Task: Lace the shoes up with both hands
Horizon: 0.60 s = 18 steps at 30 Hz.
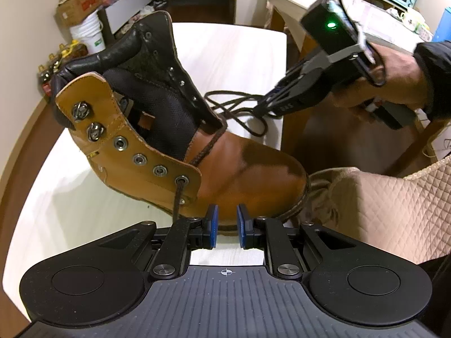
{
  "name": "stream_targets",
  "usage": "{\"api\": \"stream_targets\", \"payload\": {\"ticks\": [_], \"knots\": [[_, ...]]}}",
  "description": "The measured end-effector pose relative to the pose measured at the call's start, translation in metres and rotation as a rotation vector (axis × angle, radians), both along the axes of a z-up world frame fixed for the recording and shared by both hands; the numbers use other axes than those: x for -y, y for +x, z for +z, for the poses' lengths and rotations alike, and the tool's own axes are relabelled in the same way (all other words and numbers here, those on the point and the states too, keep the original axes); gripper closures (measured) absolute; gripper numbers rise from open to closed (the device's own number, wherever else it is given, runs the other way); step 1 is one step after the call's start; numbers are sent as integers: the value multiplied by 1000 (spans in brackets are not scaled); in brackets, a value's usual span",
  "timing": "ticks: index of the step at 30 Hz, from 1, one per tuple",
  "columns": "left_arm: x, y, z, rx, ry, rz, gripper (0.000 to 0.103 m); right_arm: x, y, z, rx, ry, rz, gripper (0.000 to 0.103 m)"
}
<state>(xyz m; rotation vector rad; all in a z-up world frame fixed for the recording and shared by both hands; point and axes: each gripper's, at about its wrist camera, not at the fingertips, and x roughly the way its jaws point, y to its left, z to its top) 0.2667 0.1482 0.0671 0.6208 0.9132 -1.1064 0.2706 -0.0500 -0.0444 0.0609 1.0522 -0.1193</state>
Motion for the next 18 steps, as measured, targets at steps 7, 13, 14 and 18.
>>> {"api": "stream_targets", "payload": {"ticks": [7, 13, 14, 18], "knots": [[0, 0, -1, 6, -1, -4, 88, 26, 7, 21, 84, 84, -61, 100], [1, 1, 0, 5, -11, -3, 88, 54, 2, 44, 201, 182, -213, 100], [1, 1, -1, 5, -9, -4, 88, 56, 1, 44, 219, 178, -228, 99], [-1, 0, -2, 2, -3, -4, 88, 59, 4, 27, 129, 160, -237, 92]]}}
